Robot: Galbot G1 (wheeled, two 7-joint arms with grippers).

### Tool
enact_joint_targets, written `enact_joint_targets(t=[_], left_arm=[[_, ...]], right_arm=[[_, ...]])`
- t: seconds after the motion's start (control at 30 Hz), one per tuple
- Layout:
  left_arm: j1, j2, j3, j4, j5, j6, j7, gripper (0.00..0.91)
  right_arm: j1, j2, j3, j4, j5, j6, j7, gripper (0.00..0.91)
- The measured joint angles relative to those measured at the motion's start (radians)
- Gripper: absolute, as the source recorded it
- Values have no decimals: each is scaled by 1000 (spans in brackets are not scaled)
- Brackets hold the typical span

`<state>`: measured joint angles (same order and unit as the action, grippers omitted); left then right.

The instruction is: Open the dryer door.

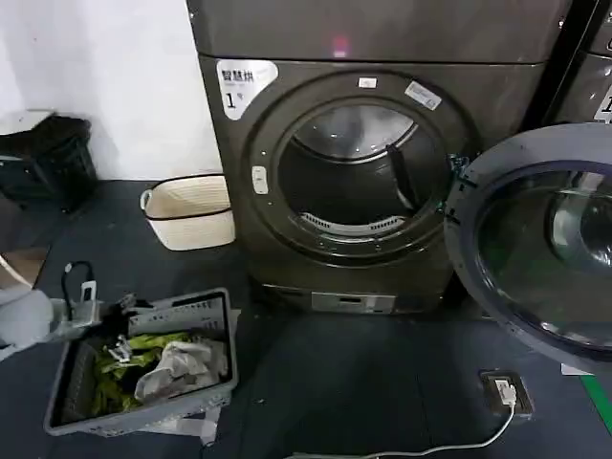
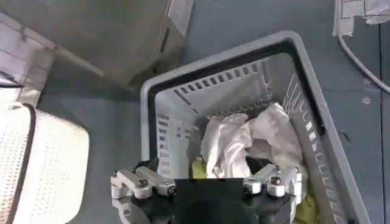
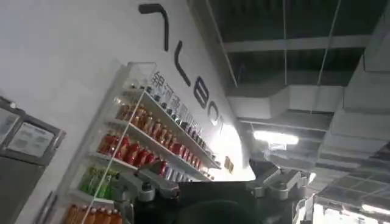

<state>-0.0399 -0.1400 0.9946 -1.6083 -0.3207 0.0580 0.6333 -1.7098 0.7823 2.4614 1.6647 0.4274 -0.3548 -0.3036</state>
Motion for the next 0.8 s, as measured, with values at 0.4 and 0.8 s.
enact_joint_targets(t=[0.4, 0.8], left_arm=[[2, 25, -7, 1, 0, 7, 46, 907], [10, 47, -10, 15, 20, -17, 86, 907]], right_arm=[[1, 6, -2, 0, 3, 6, -7, 907], [-20, 14, 23, -1, 12, 7, -9, 907]])
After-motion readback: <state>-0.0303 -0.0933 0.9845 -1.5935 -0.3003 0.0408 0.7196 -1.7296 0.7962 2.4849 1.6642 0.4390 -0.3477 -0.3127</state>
